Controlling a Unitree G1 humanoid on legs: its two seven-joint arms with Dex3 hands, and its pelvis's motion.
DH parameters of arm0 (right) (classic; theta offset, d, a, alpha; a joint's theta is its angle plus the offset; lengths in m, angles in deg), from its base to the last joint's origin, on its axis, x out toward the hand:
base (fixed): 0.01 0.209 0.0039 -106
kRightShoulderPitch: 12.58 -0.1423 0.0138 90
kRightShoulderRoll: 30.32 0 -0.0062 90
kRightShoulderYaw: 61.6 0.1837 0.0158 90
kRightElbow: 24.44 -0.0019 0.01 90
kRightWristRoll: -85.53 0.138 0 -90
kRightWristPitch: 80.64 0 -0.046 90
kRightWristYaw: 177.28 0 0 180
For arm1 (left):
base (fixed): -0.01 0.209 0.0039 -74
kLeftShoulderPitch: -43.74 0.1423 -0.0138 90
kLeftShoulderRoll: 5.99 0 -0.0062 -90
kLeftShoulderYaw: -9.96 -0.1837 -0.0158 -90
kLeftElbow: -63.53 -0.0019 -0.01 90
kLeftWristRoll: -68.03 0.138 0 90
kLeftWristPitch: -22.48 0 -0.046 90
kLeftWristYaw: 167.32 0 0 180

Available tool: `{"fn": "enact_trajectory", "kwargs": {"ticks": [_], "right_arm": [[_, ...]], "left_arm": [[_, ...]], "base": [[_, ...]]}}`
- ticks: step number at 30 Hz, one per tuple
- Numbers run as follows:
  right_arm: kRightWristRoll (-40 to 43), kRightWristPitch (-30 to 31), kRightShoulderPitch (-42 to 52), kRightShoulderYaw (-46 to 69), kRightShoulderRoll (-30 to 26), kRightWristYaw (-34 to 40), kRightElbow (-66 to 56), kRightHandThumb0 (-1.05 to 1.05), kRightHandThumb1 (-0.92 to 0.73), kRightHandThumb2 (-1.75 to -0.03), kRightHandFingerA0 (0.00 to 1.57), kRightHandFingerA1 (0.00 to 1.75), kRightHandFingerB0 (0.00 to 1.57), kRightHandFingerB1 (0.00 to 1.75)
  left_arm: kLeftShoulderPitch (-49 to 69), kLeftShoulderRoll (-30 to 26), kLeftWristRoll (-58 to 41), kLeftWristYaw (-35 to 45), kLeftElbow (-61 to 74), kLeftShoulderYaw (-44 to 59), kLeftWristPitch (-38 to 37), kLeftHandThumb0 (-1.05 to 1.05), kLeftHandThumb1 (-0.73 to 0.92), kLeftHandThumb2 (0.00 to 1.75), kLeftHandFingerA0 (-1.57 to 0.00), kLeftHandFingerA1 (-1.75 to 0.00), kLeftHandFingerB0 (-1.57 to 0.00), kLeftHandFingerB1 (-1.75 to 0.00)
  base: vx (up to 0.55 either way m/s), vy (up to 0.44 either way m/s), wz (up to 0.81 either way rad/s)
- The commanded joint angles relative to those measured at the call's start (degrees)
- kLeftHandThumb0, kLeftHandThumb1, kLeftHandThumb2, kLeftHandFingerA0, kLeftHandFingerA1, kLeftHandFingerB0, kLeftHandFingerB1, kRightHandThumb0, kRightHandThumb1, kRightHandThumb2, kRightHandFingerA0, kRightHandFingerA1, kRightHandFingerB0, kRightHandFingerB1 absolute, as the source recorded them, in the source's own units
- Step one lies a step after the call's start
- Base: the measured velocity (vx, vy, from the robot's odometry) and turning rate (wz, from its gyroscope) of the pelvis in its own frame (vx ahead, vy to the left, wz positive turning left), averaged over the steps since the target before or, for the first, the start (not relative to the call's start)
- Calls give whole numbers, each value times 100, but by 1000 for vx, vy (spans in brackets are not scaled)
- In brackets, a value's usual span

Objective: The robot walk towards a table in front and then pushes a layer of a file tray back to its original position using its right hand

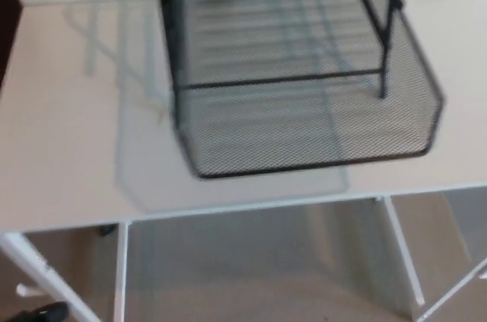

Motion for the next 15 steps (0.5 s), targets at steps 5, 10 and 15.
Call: {"fn": "enact_trajectory", "kwargs": {"ticks": [5, 10, 15], "right_arm": [[-46, -163, 77, 12, -55, 55, 155, -51, -44, -74, 67, 53, 51, 48], [-102, -174, 282, -27, -69, 84, 25, -51, -45, -74, 67, 53, 50, 48], [38, -264, 357, -6, -52, -67, 144, -44, -52, -56, 72, 41, 57, 37]], "left_arm": [[168, 317, 195, -67, -99, -422, -167, -25, 57, 57, -56, -46, -42, -39], [477, 536, 232, -152, 39, -532, -283, -19, 60, 57, -55, -47, -42, -40], [709, 748, 284, -381, 227, -605, -189, -18, 64, 59, -55, -47, -42, -40]], "base": [[47, -14, -10], [11, 109, -4], [13, 127, 3]]}}
